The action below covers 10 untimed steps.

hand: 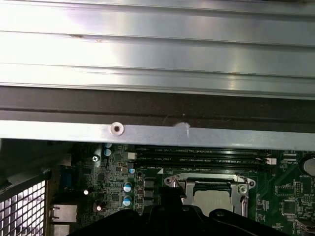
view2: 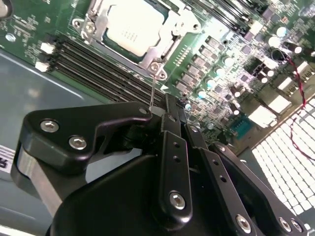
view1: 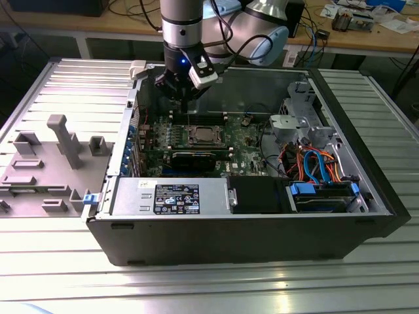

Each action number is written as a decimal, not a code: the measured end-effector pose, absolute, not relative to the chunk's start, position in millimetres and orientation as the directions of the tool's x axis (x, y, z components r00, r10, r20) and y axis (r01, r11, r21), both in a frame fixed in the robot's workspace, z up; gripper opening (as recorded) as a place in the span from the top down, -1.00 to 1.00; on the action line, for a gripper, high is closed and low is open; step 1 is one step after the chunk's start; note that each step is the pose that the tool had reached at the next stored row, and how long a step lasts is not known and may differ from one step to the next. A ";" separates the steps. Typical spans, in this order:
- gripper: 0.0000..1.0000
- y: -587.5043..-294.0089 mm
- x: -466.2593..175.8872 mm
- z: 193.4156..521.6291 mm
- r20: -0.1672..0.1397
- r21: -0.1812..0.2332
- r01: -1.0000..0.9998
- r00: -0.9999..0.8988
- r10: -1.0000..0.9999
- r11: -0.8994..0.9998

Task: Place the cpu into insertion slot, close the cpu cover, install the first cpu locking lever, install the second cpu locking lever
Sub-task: 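Install the first cpu locking lever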

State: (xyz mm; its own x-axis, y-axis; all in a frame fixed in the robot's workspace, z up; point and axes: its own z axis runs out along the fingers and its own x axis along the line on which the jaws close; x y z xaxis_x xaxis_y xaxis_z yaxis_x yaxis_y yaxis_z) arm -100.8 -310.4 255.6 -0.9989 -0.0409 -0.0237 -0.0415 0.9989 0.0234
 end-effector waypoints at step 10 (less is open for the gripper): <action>0.79 -310.4 -91.7 255.6 -0.024 0.023 -0.041 -0.999 -0.041 0.999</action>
State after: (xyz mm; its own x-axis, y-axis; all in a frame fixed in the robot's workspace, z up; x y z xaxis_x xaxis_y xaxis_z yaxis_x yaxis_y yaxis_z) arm -91.7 -310.4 255.6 -0.9989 -0.0408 -0.0237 -0.0413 0.9989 0.0233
